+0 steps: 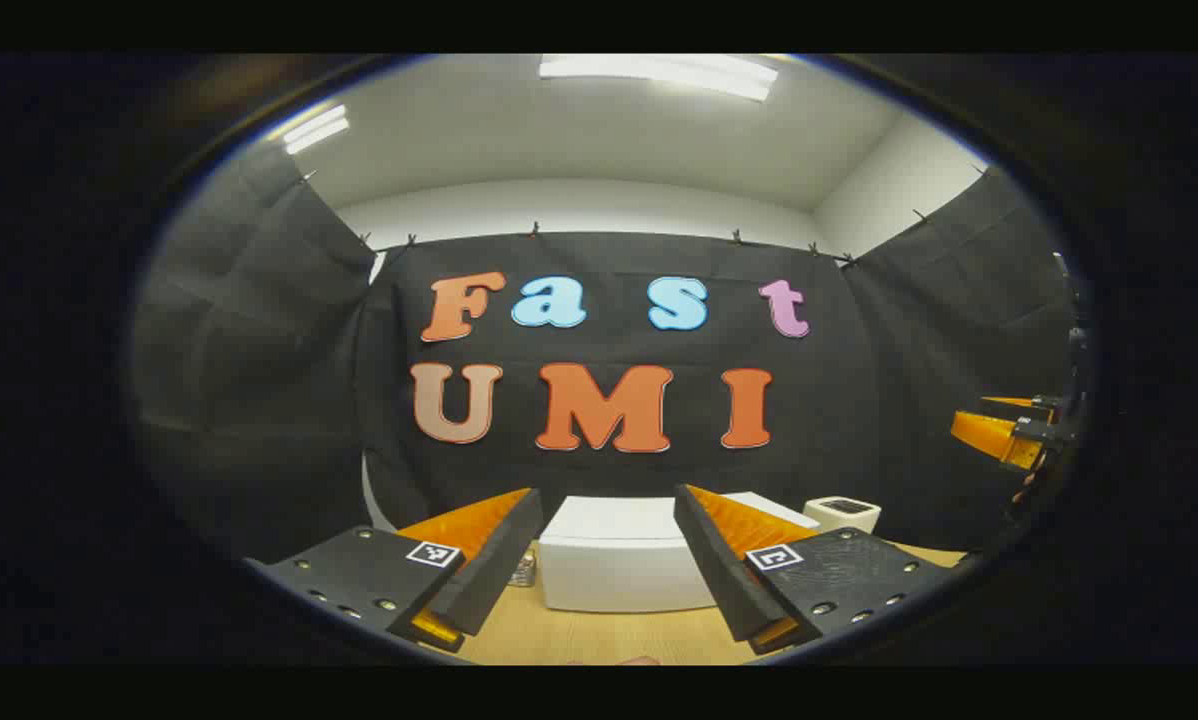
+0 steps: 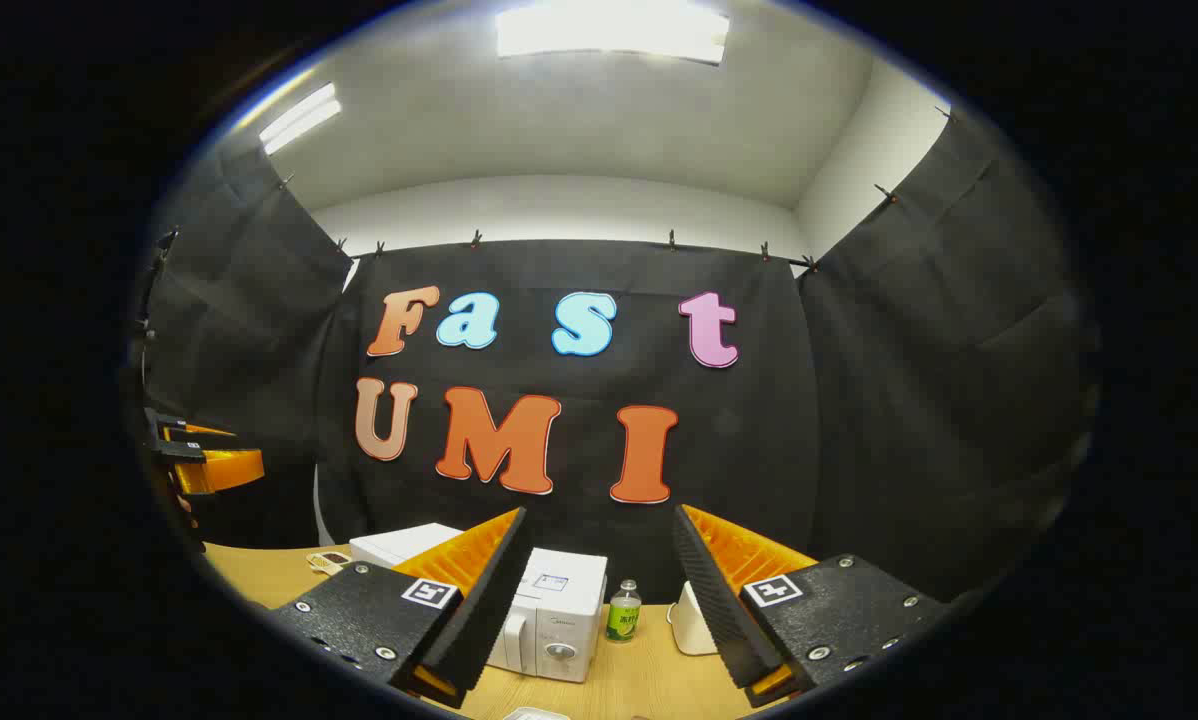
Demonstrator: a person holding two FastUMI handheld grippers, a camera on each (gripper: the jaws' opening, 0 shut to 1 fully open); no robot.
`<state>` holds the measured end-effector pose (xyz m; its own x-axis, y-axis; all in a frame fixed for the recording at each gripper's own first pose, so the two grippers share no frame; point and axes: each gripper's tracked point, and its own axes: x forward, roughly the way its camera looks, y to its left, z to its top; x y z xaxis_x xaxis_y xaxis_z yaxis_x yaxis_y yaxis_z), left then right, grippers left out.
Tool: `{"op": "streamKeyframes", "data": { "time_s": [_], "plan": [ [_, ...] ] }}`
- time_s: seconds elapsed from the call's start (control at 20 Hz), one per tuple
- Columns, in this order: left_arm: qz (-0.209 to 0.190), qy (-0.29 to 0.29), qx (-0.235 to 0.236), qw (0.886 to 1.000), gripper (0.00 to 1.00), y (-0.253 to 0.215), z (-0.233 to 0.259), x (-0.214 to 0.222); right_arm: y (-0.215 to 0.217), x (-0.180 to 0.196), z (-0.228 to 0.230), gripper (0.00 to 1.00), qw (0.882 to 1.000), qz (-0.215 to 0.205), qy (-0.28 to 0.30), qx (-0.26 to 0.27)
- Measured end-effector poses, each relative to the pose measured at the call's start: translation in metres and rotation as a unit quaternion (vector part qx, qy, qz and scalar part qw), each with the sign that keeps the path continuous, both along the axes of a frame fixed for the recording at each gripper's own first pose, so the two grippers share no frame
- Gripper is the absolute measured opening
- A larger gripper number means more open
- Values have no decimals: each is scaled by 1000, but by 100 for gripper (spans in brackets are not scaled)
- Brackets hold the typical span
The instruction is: Open the microwave oven with the left hand, put the food in, and close the microwave oven.
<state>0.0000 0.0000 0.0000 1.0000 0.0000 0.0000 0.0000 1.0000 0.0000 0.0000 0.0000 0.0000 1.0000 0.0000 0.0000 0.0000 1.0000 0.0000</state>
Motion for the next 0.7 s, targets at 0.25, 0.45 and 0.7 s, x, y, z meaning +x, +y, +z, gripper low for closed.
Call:
{"op": "streamKeyframes", "data": {
  "time_s": [0.25, 0.45, 0.7],
  "plan": [
    [0, 9, -4, 1000, 88, -8, -5, 5, -3, 2, -7, 89, 1000, 3, 5, -3],
    [0, 10, -2, 1000, 88, -13, -6, 7, -10, 4, -6, 89, 1000, -1, 6, 9],
    [-4, 9, 2, 1000, 90, -17, -6, 8, -17, 5, -7, 89, 1000, -3, 4, 14]
  ]
}}
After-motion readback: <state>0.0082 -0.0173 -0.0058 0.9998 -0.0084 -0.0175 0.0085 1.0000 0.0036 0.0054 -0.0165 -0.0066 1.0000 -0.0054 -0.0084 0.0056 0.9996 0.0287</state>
